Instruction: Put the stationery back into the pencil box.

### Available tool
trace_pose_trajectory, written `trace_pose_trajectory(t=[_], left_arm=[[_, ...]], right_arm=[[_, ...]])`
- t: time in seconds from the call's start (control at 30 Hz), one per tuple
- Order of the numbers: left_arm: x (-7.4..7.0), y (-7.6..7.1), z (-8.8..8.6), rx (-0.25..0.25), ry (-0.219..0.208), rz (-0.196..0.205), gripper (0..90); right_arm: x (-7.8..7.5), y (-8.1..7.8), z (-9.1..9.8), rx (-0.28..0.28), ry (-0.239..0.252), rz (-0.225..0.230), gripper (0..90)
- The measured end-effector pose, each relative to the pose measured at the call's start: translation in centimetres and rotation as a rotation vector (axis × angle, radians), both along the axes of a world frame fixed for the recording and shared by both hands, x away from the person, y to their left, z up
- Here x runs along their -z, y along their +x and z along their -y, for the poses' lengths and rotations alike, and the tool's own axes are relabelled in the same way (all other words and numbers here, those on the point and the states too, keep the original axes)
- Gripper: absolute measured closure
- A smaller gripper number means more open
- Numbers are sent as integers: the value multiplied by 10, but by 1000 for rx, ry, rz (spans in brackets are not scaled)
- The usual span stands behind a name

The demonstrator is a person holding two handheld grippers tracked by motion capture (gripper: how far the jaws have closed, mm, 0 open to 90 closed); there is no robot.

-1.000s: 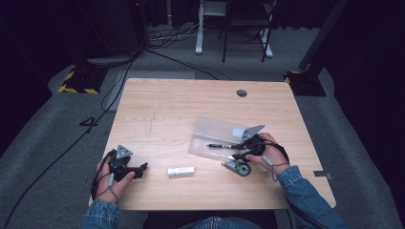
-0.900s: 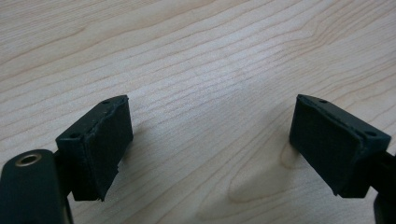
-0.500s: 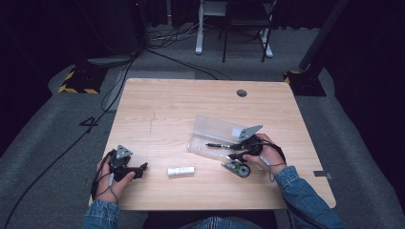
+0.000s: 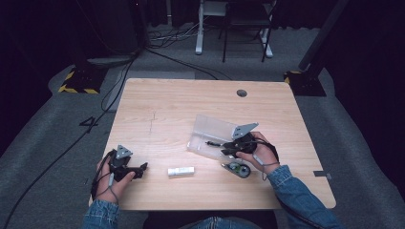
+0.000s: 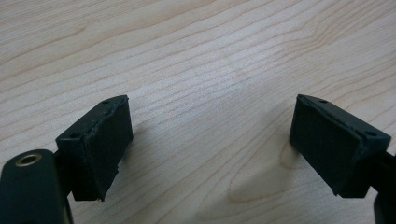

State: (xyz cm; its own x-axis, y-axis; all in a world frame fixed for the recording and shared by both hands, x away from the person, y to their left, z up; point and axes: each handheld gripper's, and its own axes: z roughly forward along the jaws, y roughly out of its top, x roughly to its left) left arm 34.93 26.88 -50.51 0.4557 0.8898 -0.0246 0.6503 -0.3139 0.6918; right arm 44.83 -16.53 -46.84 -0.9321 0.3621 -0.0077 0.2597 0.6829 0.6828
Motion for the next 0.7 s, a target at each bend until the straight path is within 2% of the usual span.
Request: trace_pose_trajectory(t=[0.13,0.27,0.43,0.5,0.7], left_arm=[[0,0,0,0,-1,0,136],[0,0,0,0,0,0,136],[0,0,0,2,-2,1,136],[0,0,0,3,-2,2,136],[0,0,0,3,-1,1,136]], right_arm=[[4,3,-11,-7,-24,7,756],[10,7,-19,-13,-39,3,758],[16,12,-21,-5,-41,-5,682],[19,14,-19,9,-27,-16,620],[20,14,-17,13,-18,-17,602]])
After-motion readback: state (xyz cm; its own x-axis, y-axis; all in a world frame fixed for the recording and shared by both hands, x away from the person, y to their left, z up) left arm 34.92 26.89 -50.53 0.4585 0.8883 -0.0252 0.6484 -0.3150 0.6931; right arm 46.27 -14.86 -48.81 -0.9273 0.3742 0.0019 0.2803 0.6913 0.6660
